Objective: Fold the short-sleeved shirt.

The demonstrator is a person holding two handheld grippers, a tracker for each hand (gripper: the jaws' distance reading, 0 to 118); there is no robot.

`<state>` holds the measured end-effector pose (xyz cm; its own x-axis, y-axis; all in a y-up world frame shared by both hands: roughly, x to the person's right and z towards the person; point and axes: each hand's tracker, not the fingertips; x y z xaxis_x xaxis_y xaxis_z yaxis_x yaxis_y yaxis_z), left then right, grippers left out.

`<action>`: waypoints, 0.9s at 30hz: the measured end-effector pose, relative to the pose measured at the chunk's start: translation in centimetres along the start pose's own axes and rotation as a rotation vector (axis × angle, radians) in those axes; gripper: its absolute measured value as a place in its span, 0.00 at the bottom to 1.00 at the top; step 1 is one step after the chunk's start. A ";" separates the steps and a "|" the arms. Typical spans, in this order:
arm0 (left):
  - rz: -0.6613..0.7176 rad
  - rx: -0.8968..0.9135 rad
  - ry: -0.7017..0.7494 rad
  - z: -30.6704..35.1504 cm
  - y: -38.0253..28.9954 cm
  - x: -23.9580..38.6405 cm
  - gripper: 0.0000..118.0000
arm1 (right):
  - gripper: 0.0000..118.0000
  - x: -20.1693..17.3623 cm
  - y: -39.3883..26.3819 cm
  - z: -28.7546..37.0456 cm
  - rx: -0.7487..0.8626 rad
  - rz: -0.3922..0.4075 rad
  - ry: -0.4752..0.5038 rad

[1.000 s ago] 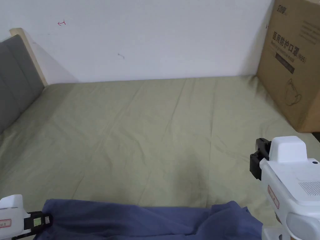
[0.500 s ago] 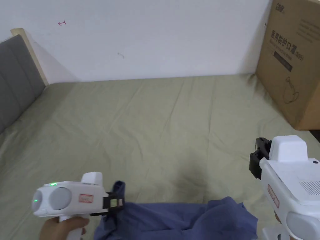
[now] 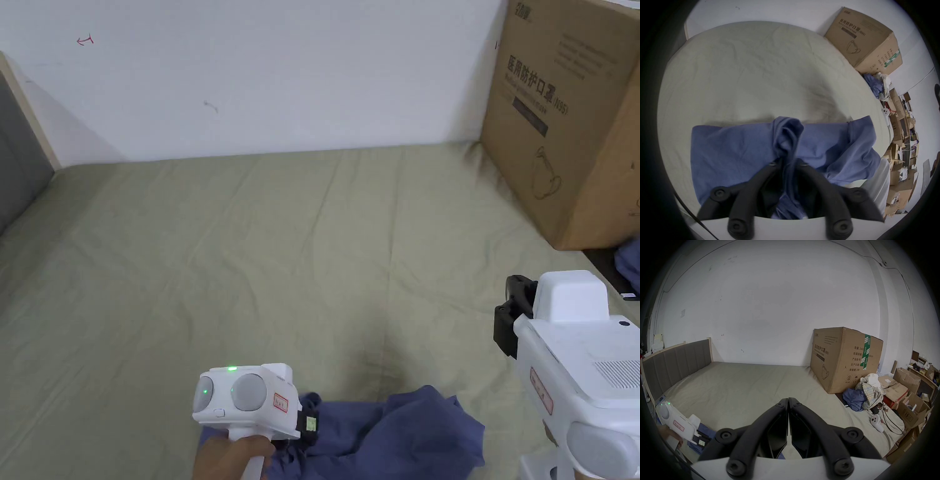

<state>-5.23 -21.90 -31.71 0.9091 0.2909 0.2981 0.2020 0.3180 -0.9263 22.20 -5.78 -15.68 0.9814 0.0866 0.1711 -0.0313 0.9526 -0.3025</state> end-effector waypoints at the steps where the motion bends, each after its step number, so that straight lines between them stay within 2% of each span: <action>1: 0.002 0.008 -0.011 0.2 -0.1 0.1 0.36 | 0.00 0.1 0.0 0.0 -0.001 -0.001 -0.001; 2: 0.003 0.021 -0.018 0.4 -0.2 0.1 0.60 | 0.00 0.1 0.0 0.0 -0.001 -0.001 -0.003; 3: 0.008 0.038 -0.024 0.9 -0.3 0.3 0.74 | 0.00 0.2 0.1 0.0 -0.001 -0.001 -0.003; 4: 0.008 0.063 -0.028 1.5 -0.4 0.4 0.82 | 0.00 0.2 0.1 0.0 -0.001 -0.001 -0.004; 9: 0.003 0.232 -0.047 6.0 -0.5 -0.6 0.83 | 0.00 0.2 0.5 0.1 0.008 -0.002 -0.004; 14: -0.034 0.381 0.065 9.6 -1.3 -3.0 0.81 | 0.00 0.2 1.1 0.5 0.020 0.003 0.000; 16: -0.034 0.428 0.110 10.1 -1.8 -4.2 0.75 | 0.00 0.2 1.2 0.5 0.026 0.002 0.000; 19: -0.044 0.475 0.205 10.0 -2.6 -5.7 0.59 | 0.00 0.1 1.3 0.6 0.029 0.004 0.000; 22: -0.038 0.494 0.230 9.1 -3.7 -6.8 0.15 | 0.00 0.1 1.3 0.6 0.030 0.002 0.002; 23: -0.044 0.504 0.220 8.7 -4.1 -7.3 0.05 | 0.00 0.0 1.3 0.6 0.029 0.003 0.002; 27: -0.080 0.500 0.238 7.0 -5.6 -7.0 0.00 | 0.00 0.1 1.1 0.6 0.023 -0.001 0.003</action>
<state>-15.22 -19.45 -26.96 0.9669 0.0549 0.2493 0.1292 0.7370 -0.6634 22.14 -4.57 -15.46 0.9819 0.0853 0.1689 -0.0350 0.9591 -0.2809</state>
